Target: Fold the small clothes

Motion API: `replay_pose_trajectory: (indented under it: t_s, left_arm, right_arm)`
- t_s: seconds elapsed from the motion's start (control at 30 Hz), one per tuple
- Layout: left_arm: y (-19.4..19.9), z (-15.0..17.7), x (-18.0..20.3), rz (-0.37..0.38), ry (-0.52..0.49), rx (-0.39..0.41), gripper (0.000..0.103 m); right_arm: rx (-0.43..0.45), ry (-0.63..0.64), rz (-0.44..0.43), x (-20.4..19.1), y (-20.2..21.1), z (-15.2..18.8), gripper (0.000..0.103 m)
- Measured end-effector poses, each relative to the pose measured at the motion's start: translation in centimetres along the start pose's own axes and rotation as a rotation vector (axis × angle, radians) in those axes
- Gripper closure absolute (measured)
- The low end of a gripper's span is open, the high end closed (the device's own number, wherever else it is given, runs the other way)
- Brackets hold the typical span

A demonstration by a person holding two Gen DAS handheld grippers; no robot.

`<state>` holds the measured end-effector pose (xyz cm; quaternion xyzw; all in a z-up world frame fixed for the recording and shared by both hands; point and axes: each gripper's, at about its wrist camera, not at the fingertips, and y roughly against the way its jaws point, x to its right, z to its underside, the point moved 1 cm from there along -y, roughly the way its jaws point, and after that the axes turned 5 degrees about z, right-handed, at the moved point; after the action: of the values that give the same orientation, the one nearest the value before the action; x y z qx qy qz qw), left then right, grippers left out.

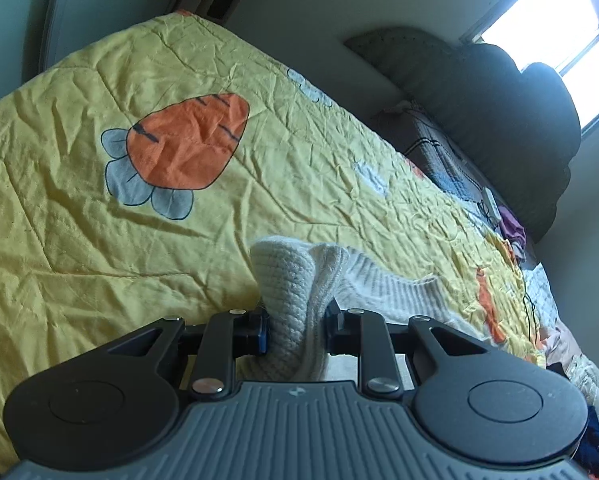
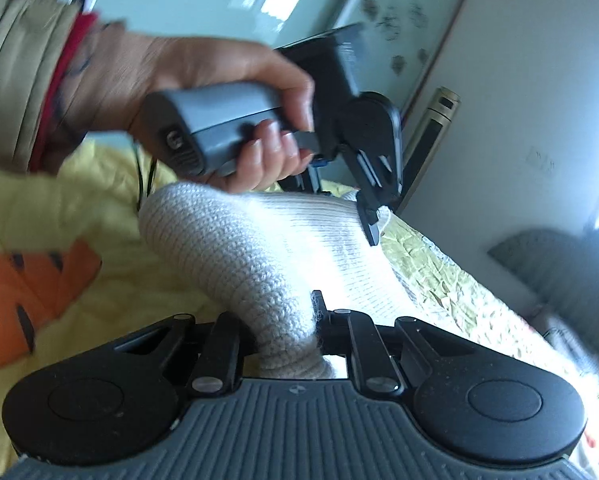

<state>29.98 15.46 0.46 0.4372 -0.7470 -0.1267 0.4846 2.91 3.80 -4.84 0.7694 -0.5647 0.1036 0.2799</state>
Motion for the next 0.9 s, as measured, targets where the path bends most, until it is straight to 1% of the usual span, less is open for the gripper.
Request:
replay_pose_trajectory:
  t_s: [0.1,0.2,0.3,0.37,0.5,0.6,0.7,0.87,0.9]
  left_arm:
    - [0.9,-0.1,1.6,0.001,0.009,0.014,0.08]
    - [1.8,0.1,3.6,0.009,-0.005,0.033,0.08]
    - [2.5,0.1,5.3,0.02,-0.013,0.054,0.08]
    - [2.8,0.0,6.3,0.026,-0.011,0.069,0.08]
    - [3.1,0.2,8.2,0.048,0.006,0.092,0.08]
    - [2.9,0.4,10.0,0.057,0.001,0.107,0.08]
    - [2.6,0.7,12.2,0.059,-0.025,0.122,0.08]
    - [1.7,1.4,15.5,0.069,-0.056,0.128,0.08]
    - [1.4,1.6,16.2,0.069,-0.063,0.127,0.08]
  right_arm:
    - [0.018,-0.102,-0.033,1.9,1.1,0.2,0.088]
    - [0.042,-0.216,-0.074,4.1,2.4,0.6,0.088]
    - [0.055,-0.365,-0.126,6.4,3.5,1.0,0.087]
    - [0.065,-0.465,-0.168,8.7,3.6,1.3,0.087]
    - [0.077,-0.653,-0.242,12.5,4.3,2.7,0.087]
    - [0.091,-0.773,-0.279,14.6,4.6,4.2,0.087]
    - [0.109,-0.849,-0.294,16.0,4.7,5.5,0.087]
    - [0.128,-0.881,-0.282,17.2,5.2,6.8,0.087]
    - [0.133,-0.89,-0.28,18.0,5.5,7.3,0.087]
